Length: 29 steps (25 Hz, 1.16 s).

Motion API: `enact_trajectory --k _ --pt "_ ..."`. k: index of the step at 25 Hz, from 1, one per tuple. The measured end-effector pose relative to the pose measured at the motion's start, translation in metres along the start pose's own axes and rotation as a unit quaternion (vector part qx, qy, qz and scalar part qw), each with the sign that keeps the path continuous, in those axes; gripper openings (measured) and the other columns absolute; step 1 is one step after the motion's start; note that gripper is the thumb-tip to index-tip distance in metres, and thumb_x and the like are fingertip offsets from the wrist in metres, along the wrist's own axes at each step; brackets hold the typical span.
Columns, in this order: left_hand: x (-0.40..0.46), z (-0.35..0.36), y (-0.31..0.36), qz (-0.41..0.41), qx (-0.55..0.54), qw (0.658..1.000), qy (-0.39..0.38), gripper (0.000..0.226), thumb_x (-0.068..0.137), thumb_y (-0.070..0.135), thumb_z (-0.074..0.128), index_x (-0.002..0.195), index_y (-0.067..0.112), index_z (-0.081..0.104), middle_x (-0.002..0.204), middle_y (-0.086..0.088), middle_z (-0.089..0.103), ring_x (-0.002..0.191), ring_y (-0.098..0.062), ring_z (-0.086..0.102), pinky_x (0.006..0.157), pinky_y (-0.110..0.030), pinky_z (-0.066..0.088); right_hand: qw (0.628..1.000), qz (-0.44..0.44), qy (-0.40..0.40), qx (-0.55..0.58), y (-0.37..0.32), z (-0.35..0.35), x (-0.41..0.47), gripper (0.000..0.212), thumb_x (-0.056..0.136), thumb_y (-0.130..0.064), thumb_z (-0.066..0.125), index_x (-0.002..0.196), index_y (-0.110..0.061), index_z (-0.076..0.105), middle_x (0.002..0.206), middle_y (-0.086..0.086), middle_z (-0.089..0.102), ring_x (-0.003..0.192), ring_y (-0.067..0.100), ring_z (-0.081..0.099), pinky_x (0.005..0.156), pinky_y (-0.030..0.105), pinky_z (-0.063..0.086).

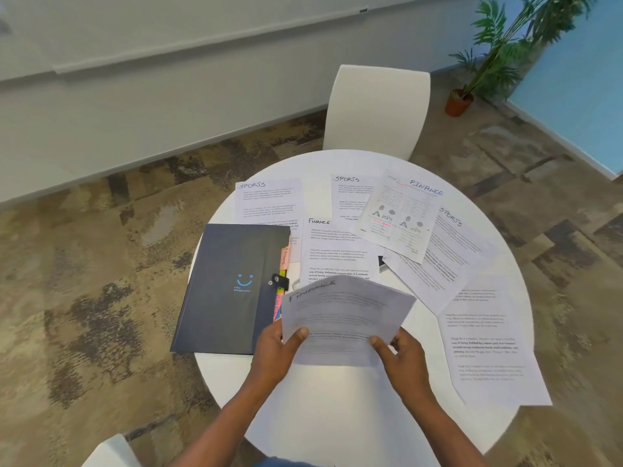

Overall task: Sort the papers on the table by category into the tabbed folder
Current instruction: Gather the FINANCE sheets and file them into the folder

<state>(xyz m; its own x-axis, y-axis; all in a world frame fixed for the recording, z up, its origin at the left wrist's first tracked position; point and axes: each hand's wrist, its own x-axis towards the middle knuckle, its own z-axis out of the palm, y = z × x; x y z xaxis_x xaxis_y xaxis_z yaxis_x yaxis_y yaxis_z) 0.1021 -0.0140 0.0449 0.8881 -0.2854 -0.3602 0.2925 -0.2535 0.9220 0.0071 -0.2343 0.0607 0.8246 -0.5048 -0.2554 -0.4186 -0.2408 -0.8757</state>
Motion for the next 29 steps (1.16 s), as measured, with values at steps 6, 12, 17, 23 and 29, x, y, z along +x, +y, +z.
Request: enact_trajectory --k 6,12,17,23,29 --pt "0.004 -0.001 0.0 0.001 0.013 1.0 0.02 0.015 0.094 0.023 0.064 0.107 0.031 0.067 0.103 0.013 0.073 0.094 -0.008 0.07 0.073 -0.019 0.056 1.0 0.015 0.016 -0.003 0.005 0.003 -0.001 0.013 0.093 -0.02 0.066 0.102 -0.029 0.064 0.095 -0.018 0.069 0.088 -0.001 0.067 0.069 0.012 0.049" --pt "0.008 -0.007 -0.001 0.0 -0.003 1.0 0.018 0.013 0.097 0.023 0.06 0.103 0.021 0.072 0.096 0.003 0.078 0.087 -0.017 0.075 0.073 -0.034 0.061 0.999 0.03 -0.003 -0.025 0.007 0.008 0.012 0.002 0.094 -0.023 0.064 0.094 -0.024 0.066 0.088 -0.012 0.071 0.08 0.009 0.065 0.069 0.017 0.049" --pt "0.016 -0.03 -0.006 -0.043 -0.011 0.997 0.068 0.014 0.097 0.016 0.061 0.097 0.028 0.07 0.091 0.009 0.077 0.084 -0.012 0.074 0.068 -0.023 0.058 0.994 0.094 0.029 -0.052 0.017 0.011 0.053 0.011 0.092 -0.018 0.063 0.103 -0.017 0.067 0.099 -0.005 0.07 0.097 0.018 0.065 0.08 0.026 0.043" --pt "0.018 -0.06 -0.02 -0.09 -0.01 0.99 0.107 0.012 0.095 0.022 0.063 0.105 0.026 0.069 0.096 0.008 0.075 0.085 -0.016 0.074 0.072 -0.035 0.06 0.956 0.214 0.047 -0.194 0.031 0.033 0.109 0.066 0.078 -0.033 0.077 0.128 -0.002 0.048 0.128 0.016 0.055 0.12 0.037 0.053 0.094 0.043 0.046" --pt "0.006 -0.079 -0.03 -0.121 -0.005 0.982 0.145 0.012 0.095 0.021 0.063 0.105 0.026 0.068 0.091 0.008 0.075 0.078 -0.014 0.075 0.062 -0.03 0.058 0.926 0.268 0.075 -0.255 0.022 0.072 0.104 0.056 0.08 -0.021 0.07 0.121 -0.006 0.035 0.12 0.018 0.05 0.11 0.041 0.055 0.084 0.048 0.049"
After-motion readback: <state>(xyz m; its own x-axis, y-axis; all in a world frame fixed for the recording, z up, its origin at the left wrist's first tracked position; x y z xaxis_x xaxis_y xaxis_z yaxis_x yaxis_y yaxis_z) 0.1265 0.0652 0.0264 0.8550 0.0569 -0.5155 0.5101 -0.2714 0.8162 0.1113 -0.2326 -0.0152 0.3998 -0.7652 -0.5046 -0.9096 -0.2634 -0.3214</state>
